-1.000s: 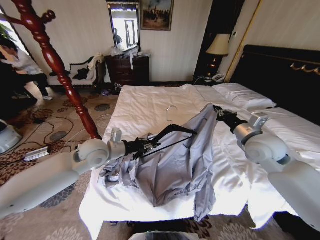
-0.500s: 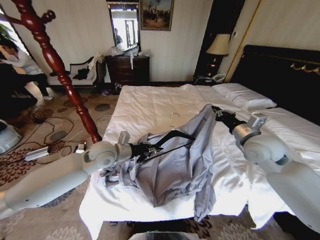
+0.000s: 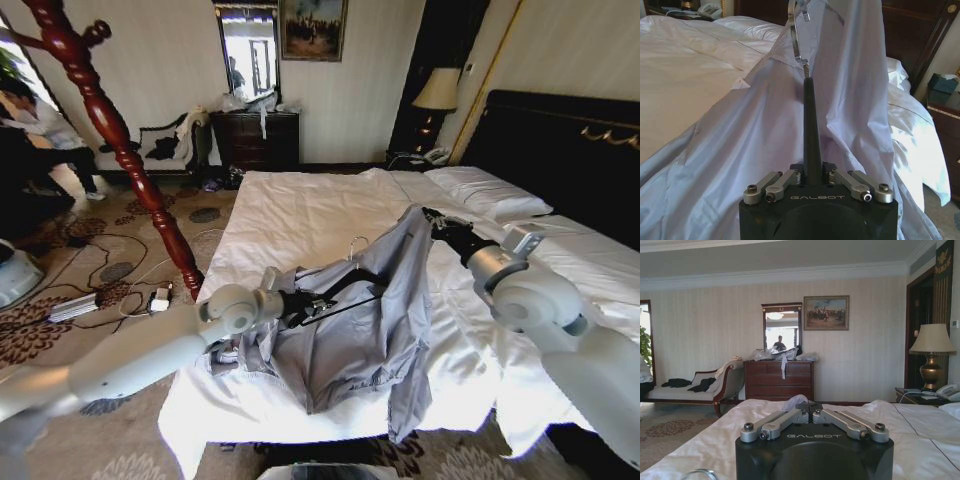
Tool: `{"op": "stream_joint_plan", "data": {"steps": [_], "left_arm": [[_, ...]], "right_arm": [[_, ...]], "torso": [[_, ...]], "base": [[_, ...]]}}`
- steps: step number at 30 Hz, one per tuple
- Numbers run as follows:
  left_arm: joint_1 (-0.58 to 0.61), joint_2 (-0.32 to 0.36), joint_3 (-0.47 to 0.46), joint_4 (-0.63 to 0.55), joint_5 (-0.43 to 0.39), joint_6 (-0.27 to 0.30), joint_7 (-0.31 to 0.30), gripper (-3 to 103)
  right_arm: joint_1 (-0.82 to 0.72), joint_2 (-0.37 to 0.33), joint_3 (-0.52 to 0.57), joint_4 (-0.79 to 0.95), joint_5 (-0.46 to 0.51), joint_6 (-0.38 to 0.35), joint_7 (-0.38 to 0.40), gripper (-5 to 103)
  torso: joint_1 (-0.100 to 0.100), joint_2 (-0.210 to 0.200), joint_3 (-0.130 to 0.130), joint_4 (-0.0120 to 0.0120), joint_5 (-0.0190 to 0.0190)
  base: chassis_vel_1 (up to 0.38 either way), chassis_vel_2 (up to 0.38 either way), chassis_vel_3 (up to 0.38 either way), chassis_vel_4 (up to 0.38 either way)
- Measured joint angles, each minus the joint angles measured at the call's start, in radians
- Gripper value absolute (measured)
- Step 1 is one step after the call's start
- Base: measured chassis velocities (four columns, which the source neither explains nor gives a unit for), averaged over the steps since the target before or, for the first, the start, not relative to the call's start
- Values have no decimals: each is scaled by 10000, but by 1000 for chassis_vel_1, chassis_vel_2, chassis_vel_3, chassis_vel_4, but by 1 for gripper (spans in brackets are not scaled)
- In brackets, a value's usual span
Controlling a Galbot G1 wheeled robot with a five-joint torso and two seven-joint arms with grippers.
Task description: Pick up the clothes from the bed and hang them on the clothes hanger.
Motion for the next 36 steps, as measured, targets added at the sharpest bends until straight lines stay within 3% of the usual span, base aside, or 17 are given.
{"op": "stream_joint_plan", "data": {"steps": [14,27,36], "left_arm": [[140,-2060,-374,1503,89,-938,-1160,18],[-104,-2584,-652,2113,-64,-955,-1254,18],[-110,-2759,-1044,2335,-46,-1182,-1396,18]], "right_arm": [[-368,-69,386,386,884,-132,337,0],[-1261,-146,744,1062,1114,-198,339,0],[-2348,36,647,1443,509,-233,58,0]], "torso": [[0,0,0,1,-2],[0,0,0,1,-1],[0,0,0,1,-2]], "base": [[0,0,0,0],[0,0,0,0],[0,0,0,0]]}}
